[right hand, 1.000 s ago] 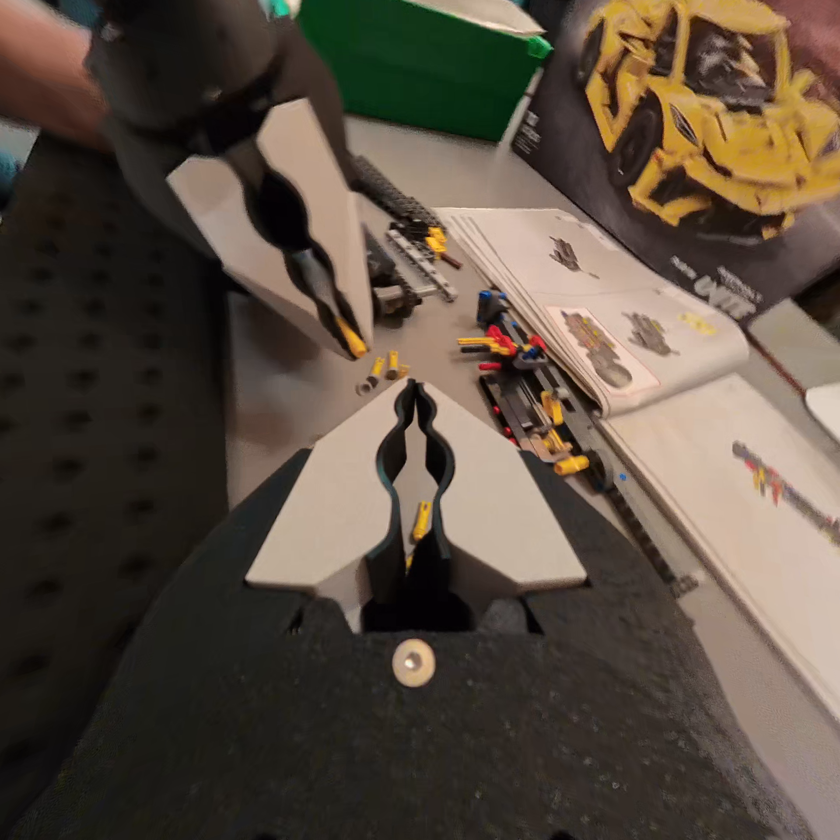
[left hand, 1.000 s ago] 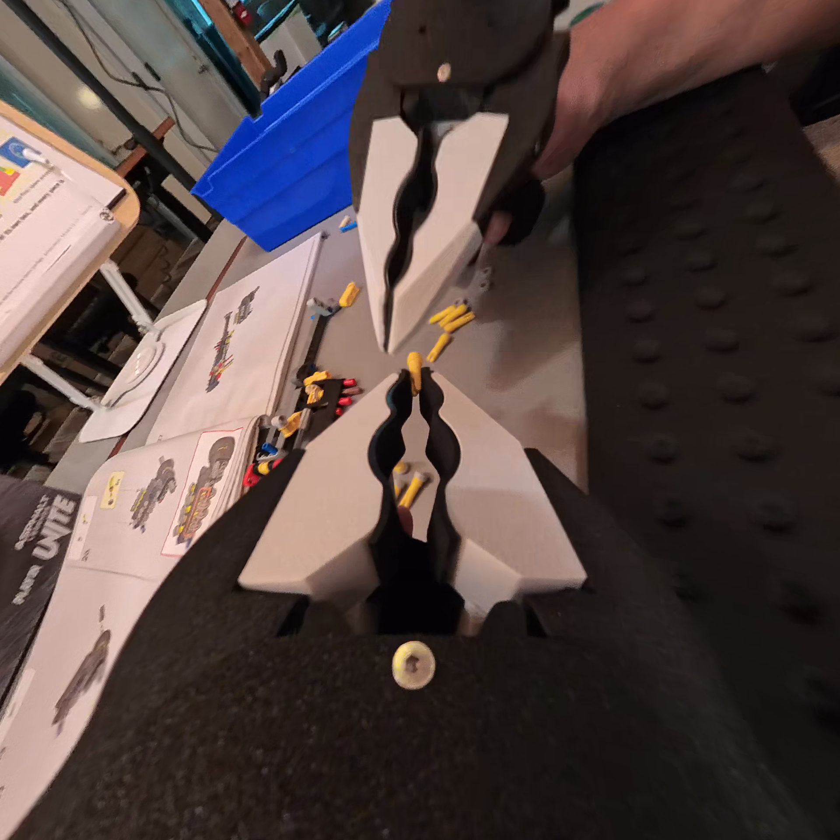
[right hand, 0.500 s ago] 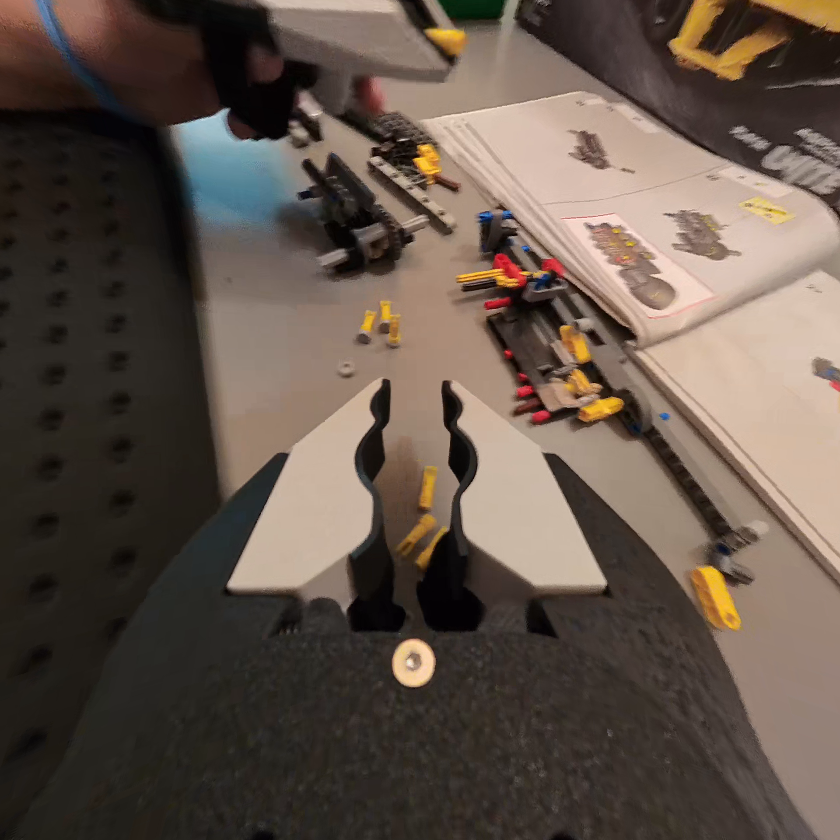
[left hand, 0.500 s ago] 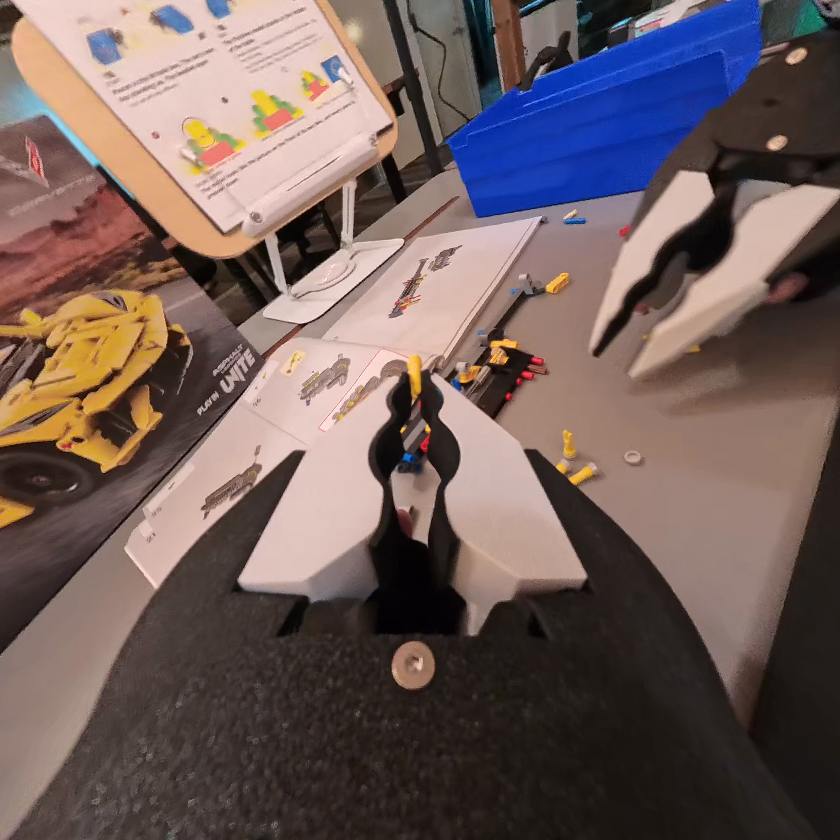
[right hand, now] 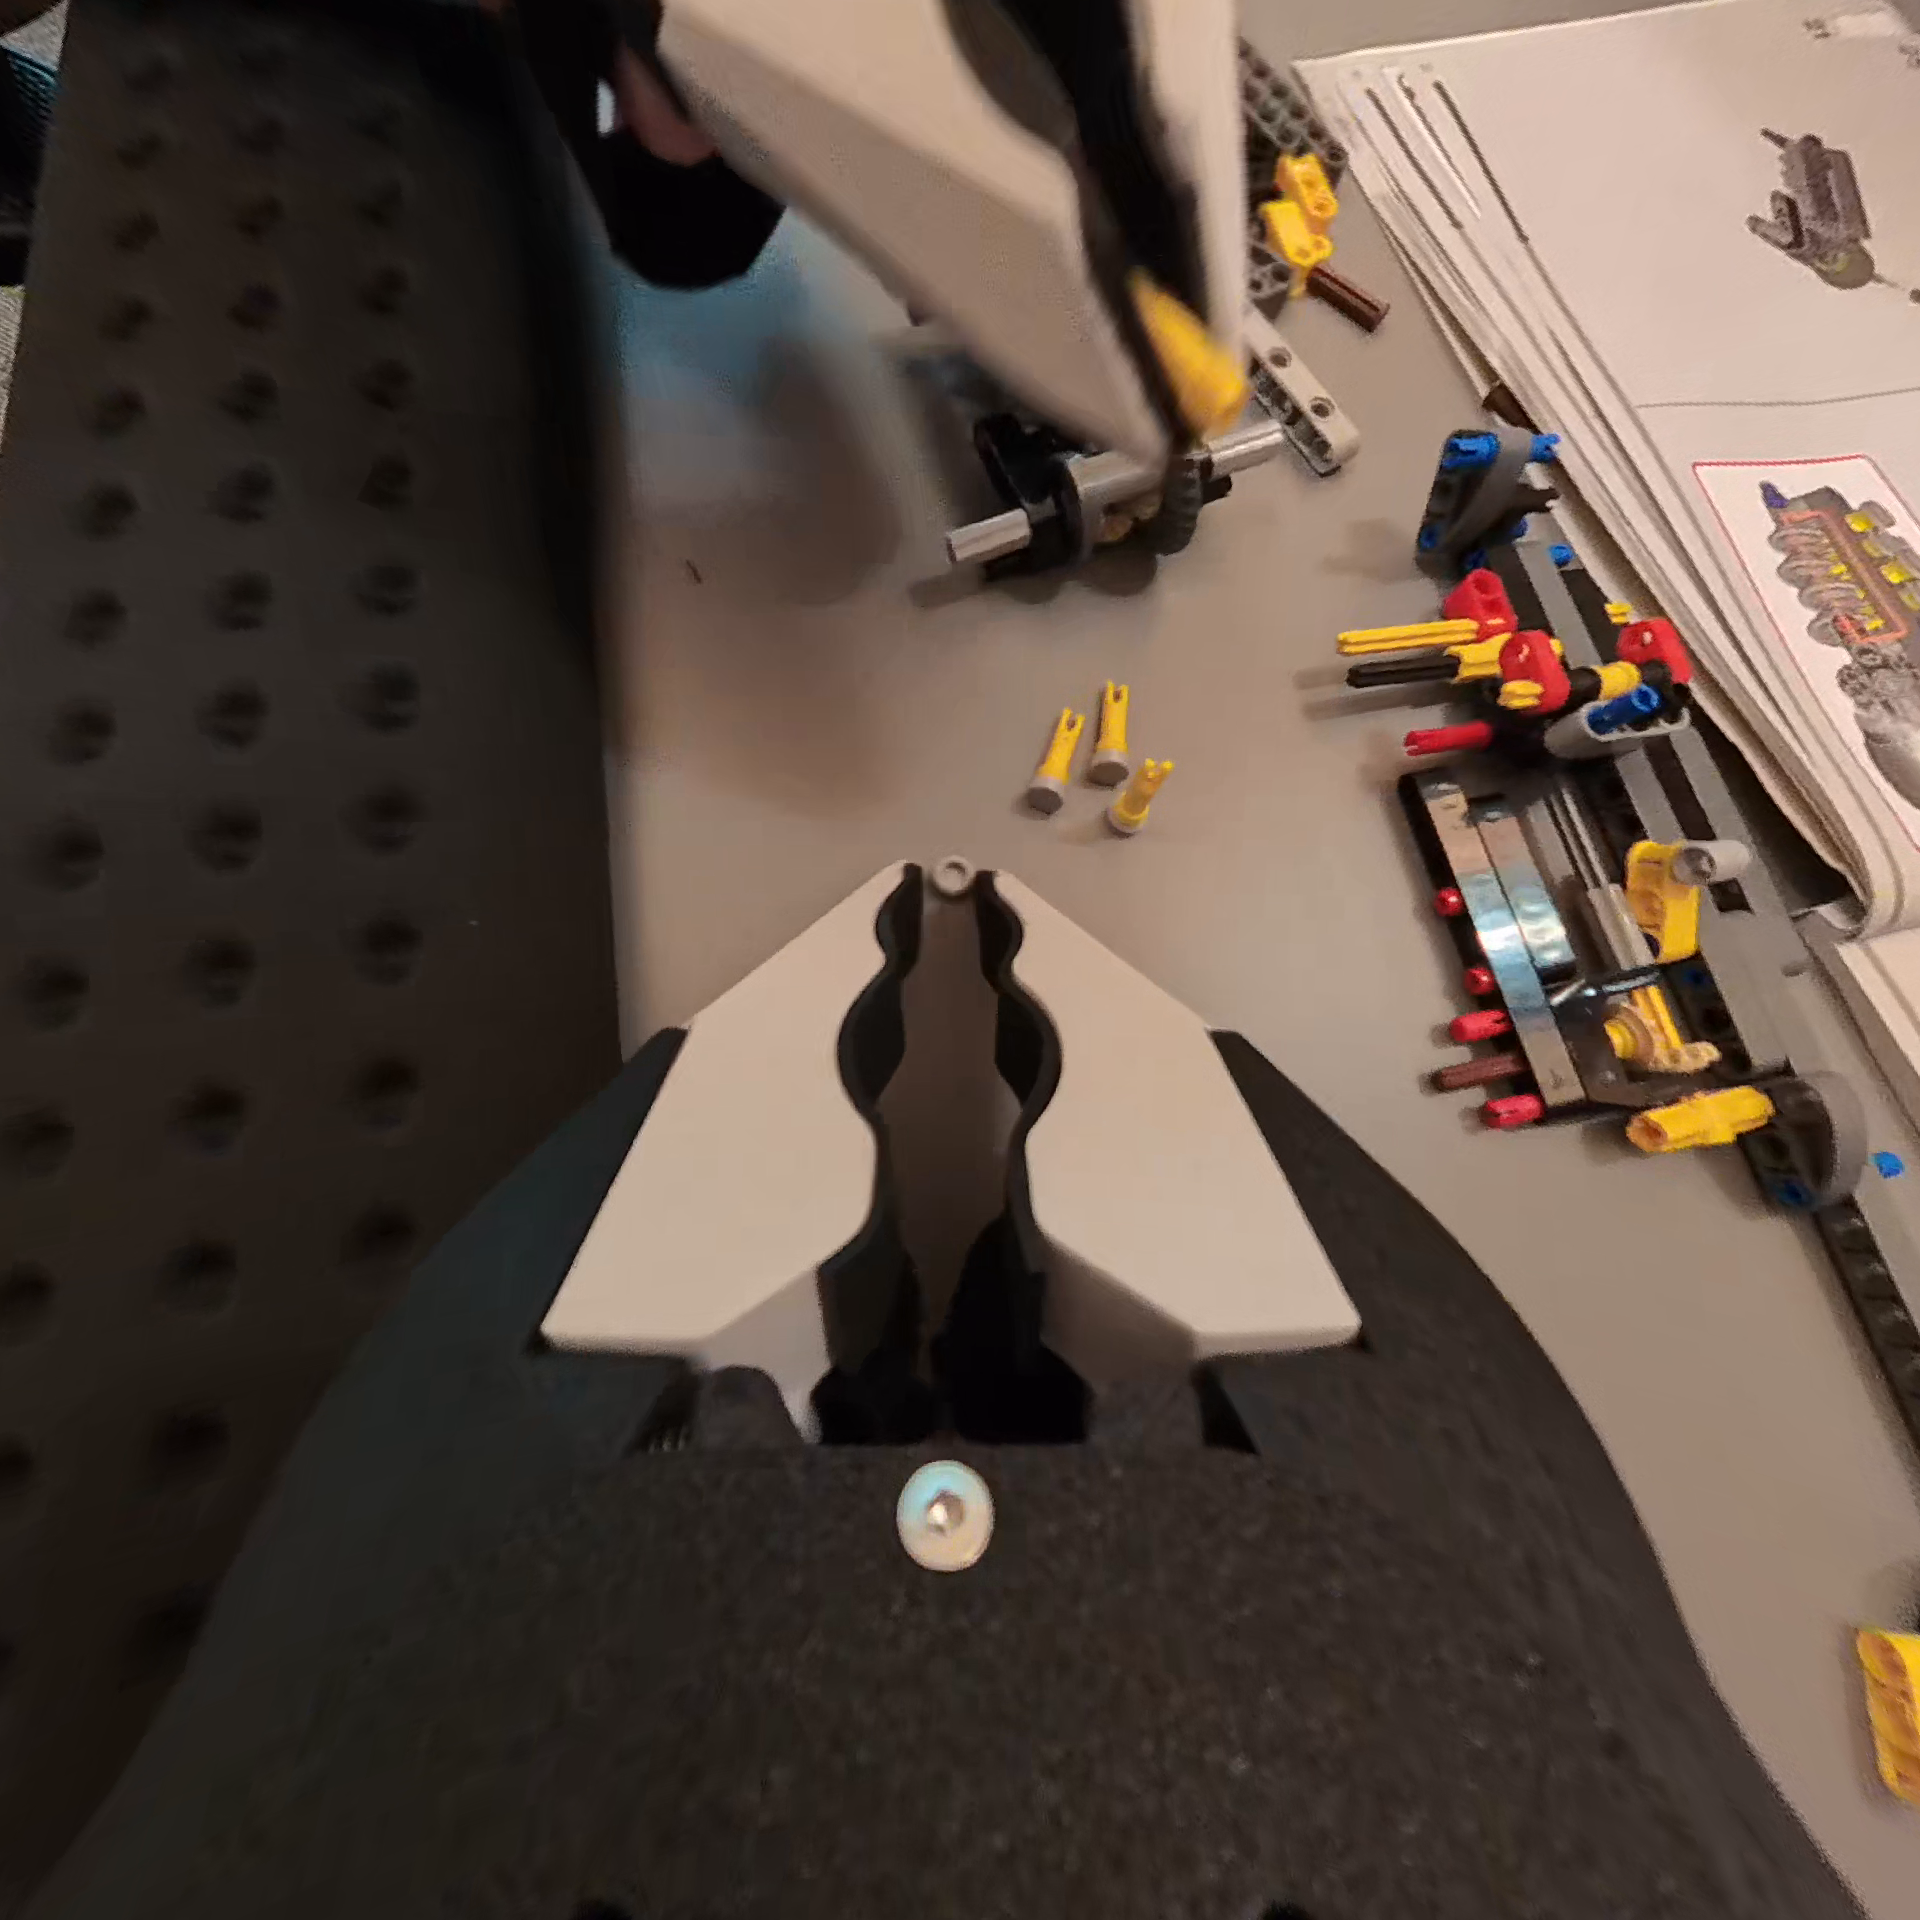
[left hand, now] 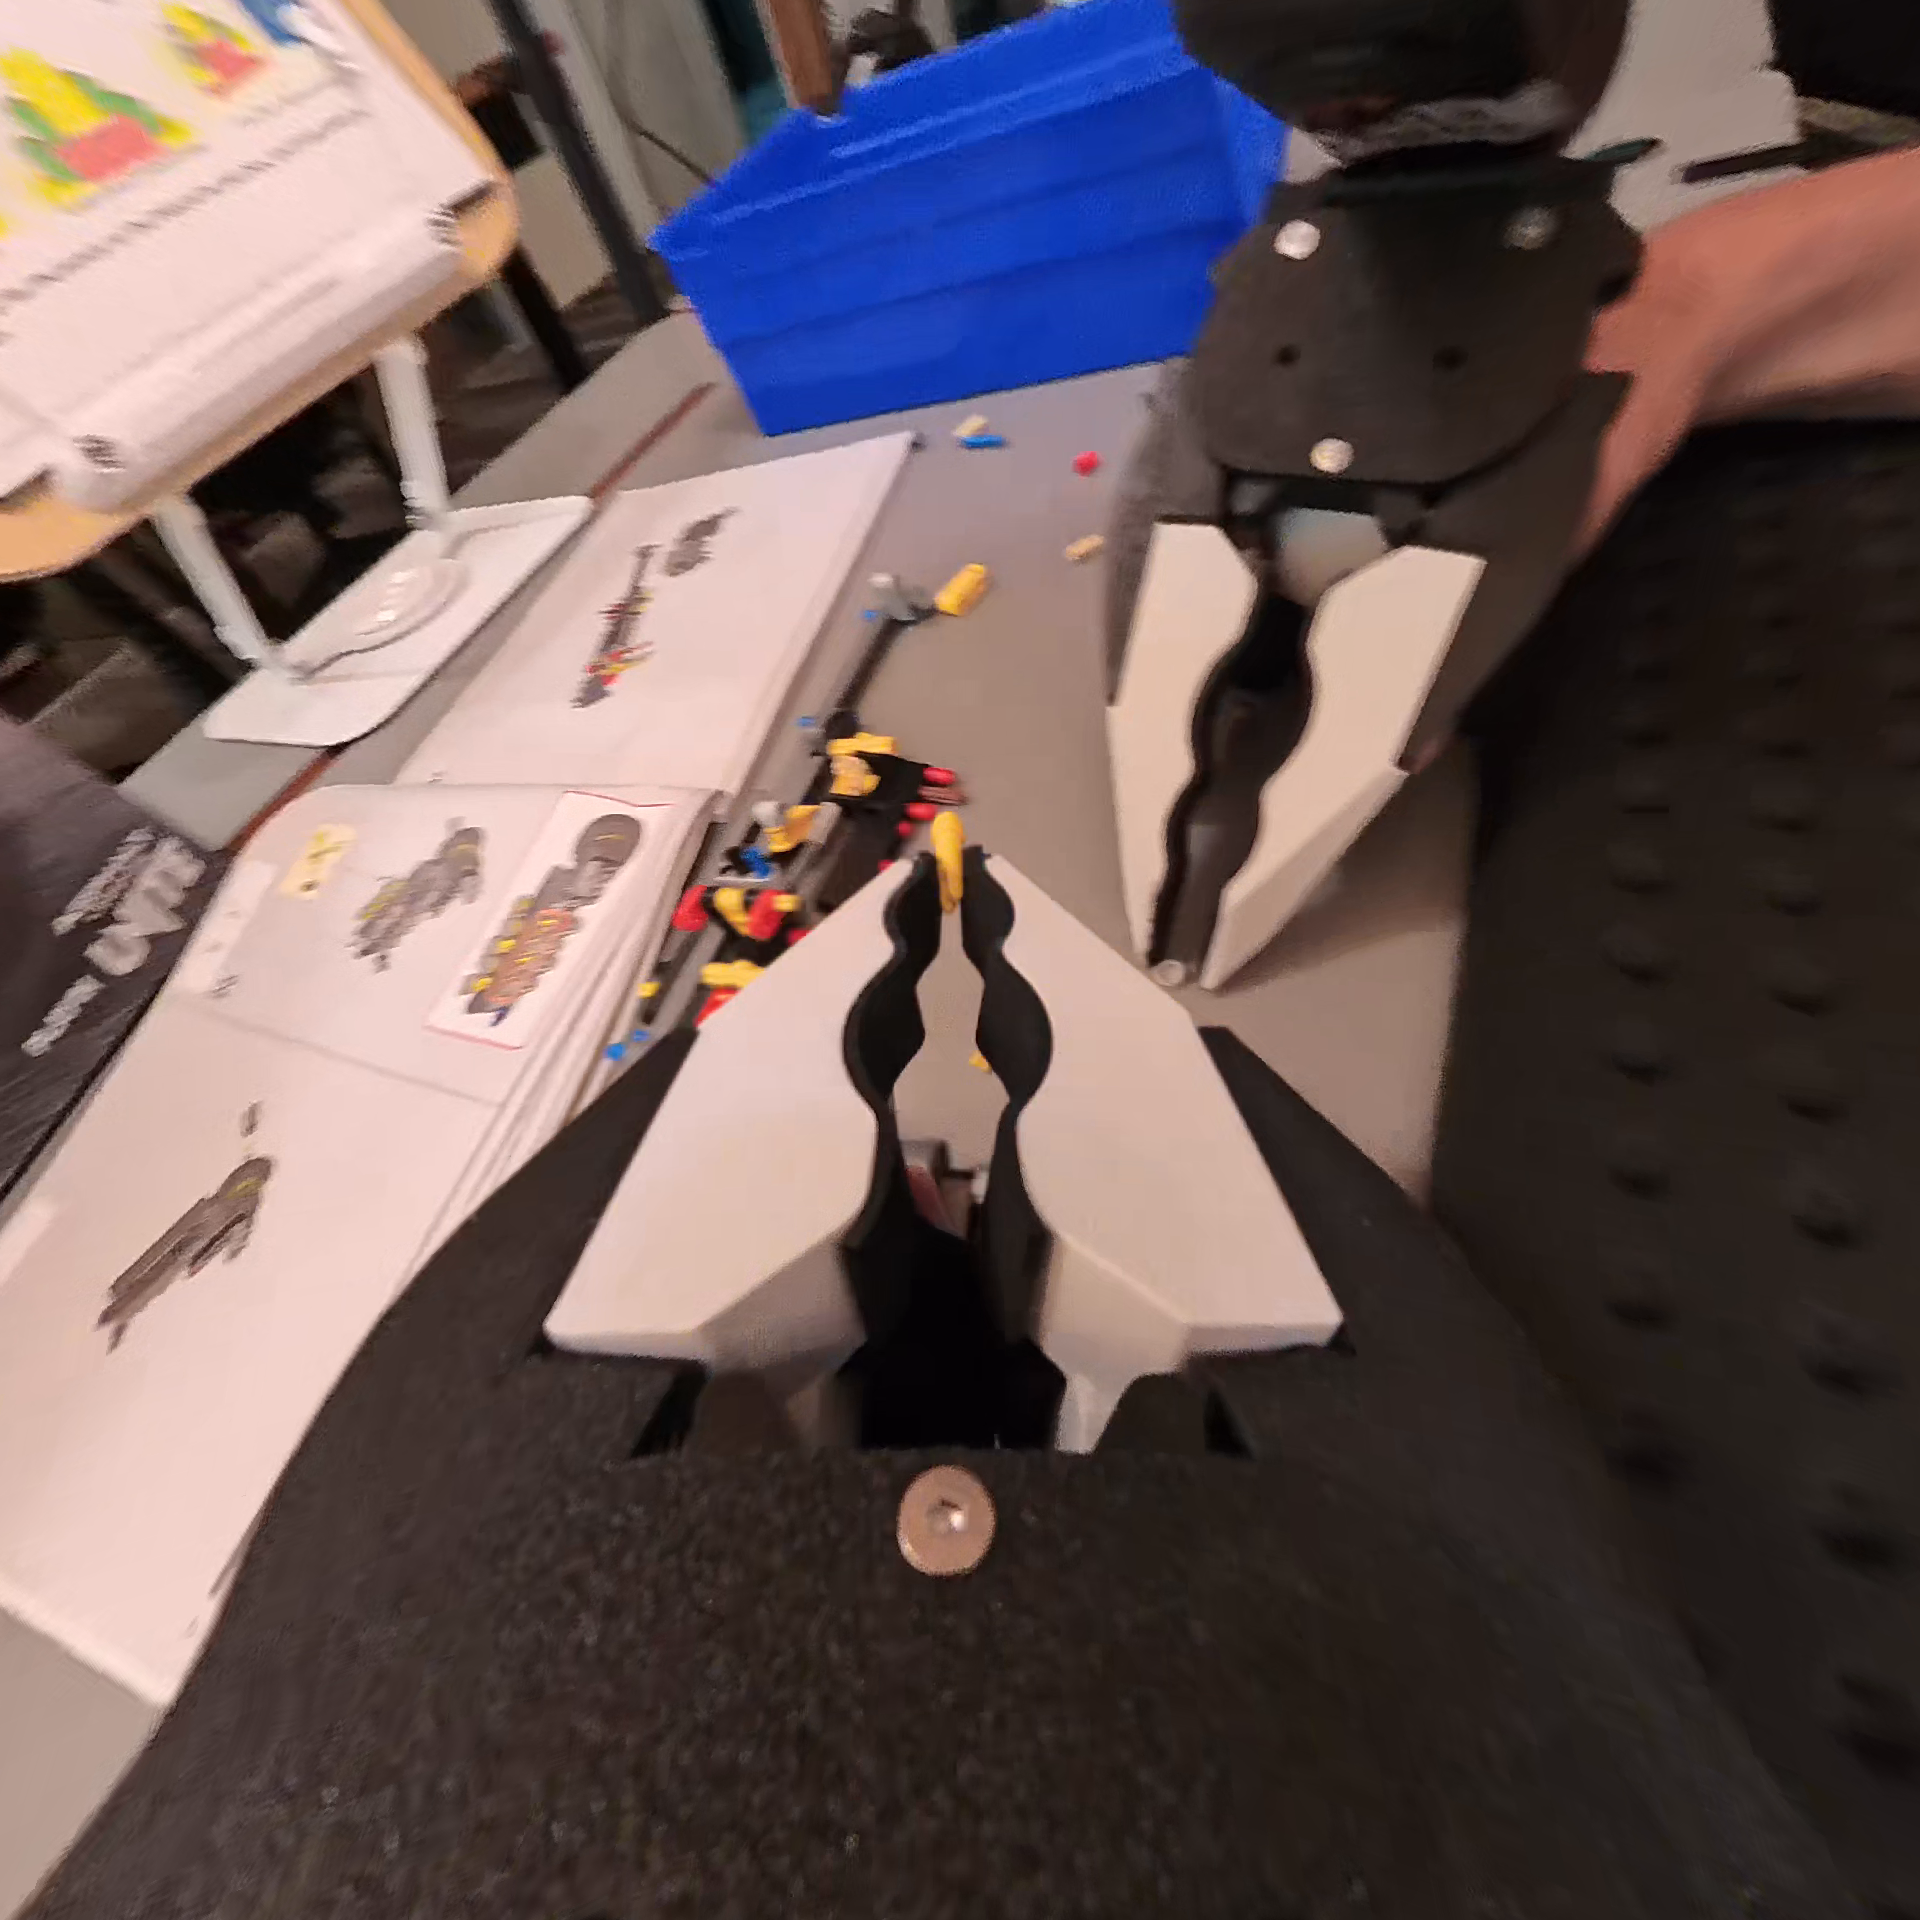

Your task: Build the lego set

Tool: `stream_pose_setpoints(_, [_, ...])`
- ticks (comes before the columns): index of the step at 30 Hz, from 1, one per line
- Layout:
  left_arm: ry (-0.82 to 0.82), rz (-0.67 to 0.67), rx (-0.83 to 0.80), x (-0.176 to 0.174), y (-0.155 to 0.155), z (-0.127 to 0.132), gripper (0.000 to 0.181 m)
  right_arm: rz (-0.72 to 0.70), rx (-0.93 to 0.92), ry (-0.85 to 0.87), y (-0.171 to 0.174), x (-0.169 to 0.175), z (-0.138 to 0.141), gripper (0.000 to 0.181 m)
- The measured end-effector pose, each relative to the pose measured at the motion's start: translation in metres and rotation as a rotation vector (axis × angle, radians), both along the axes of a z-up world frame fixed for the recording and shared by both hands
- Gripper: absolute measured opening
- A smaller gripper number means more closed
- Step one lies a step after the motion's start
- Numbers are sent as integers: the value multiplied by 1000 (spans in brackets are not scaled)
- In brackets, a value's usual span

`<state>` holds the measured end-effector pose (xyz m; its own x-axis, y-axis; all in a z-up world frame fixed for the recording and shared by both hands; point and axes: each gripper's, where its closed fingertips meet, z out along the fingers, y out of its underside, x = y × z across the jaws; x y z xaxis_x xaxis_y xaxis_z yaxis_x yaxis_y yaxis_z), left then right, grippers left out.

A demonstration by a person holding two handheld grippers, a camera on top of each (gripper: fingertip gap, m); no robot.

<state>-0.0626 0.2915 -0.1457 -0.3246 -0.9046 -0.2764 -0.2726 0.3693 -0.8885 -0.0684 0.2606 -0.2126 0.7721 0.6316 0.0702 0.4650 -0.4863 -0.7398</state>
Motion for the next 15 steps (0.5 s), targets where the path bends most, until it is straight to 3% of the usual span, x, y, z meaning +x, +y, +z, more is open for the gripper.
stream_pose_setpoints(4, [65,-102,120,-8,-21,-19,3,-10,1,-13,1,3,1,6])
stream_pose_setpoints(7, [124,-129,228,-12,-26,-36,2,-19,150,10,4,5,27,6])
stream_pose_setpoints(9, [98,-133,252,-10,-28,-33,2,-8,229,2,3,6,39,6])
stream_pose_setpoints(15, [73,-145,242,-8,-32,-30,2,23,315,253,-3,-11,78,5])
